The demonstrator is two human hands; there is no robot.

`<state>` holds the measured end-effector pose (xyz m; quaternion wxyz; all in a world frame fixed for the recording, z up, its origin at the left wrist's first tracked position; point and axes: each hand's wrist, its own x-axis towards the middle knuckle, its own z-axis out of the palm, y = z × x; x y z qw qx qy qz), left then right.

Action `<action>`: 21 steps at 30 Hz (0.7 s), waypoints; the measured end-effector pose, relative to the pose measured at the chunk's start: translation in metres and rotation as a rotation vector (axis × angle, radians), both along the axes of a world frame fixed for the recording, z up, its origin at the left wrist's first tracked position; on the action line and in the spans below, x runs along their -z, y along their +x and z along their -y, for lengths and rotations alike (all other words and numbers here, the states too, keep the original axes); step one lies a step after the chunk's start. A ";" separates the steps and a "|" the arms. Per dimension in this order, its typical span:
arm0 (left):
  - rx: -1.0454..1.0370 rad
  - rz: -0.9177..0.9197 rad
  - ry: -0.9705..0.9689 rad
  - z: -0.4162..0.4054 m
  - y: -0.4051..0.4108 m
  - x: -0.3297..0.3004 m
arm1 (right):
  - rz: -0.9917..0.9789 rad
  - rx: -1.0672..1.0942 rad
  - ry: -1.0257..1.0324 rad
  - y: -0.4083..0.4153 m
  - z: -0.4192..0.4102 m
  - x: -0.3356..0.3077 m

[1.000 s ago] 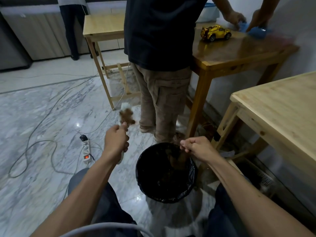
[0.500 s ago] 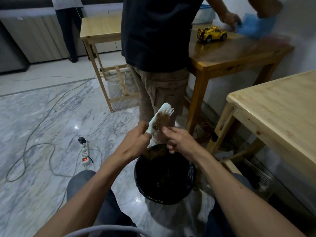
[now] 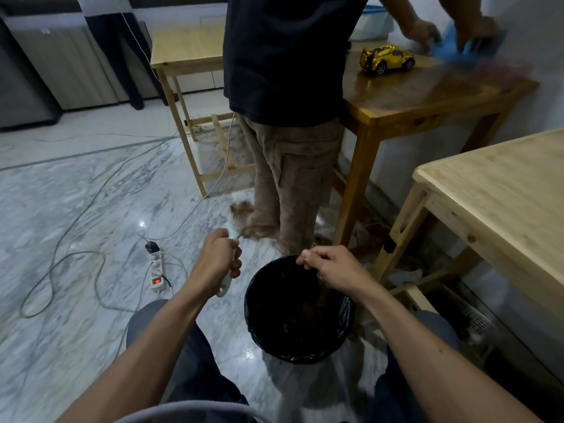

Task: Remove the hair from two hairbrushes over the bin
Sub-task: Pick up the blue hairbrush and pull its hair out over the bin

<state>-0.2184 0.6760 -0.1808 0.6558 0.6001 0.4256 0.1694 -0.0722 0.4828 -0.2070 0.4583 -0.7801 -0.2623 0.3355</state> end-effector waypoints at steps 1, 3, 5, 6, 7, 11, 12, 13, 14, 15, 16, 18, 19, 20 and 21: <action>0.037 0.002 0.029 0.005 0.001 0.000 | 0.030 -0.052 -0.090 -0.002 -0.003 0.000; 0.086 0.004 0.081 0.013 0.002 0.000 | 0.045 -0.097 -0.214 -0.005 -0.009 -0.002; 0.132 0.007 0.132 0.019 0.002 0.000 | -0.052 -0.033 -0.154 -0.006 -0.011 -0.007; 0.164 0.015 0.153 0.023 0.003 -0.001 | -0.120 -0.003 -0.082 -0.006 -0.012 -0.011; 0.199 0.023 0.176 0.026 0.003 -0.002 | -0.183 0.015 -0.023 -0.006 -0.013 -0.014; 0.312 0.034 0.249 0.039 0.009 -0.002 | -0.314 0.016 0.148 -0.009 -0.023 -0.017; 0.330 0.029 0.262 0.041 0.011 -0.002 | -0.316 0.027 0.194 -0.012 -0.025 -0.017; 0.339 0.025 0.269 0.043 0.013 -0.002 | -0.307 0.049 0.238 -0.014 -0.027 -0.016; 0.339 0.024 0.268 0.043 0.014 -0.002 | -0.291 0.077 0.272 -0.015 -0.027 -0.014; 0.329 0.023 0.259 0.043 0.016 -0.002 | -0.271 0.109 0.293 -0.015 -0.027 -0.013; 0.303 0.015 0.251 0.042 0.016 -0.002 | -0.243 0.138 0.295 -0.013 -0.025 -0.012; 0.206 -0.002 0.222 0.040 0.017 0.000 | -0.175 0.179 0.244 -0.006 -0.019 -0.011; 0.129 0.000 0.201 0.037 0.017 0.001 | -0.139 0.197 0.205 -0.003 -0.014 -0.010; 0.050 0.013 0.176 0.033 0.017 0.002 | -0.112 0.216 0.175 0.000 -0.009 -0.009; -0.009 0.019 0.164 0.029 0.017 0.003 | -0.098 0.232 0.154 0.002 -0.004 -0.007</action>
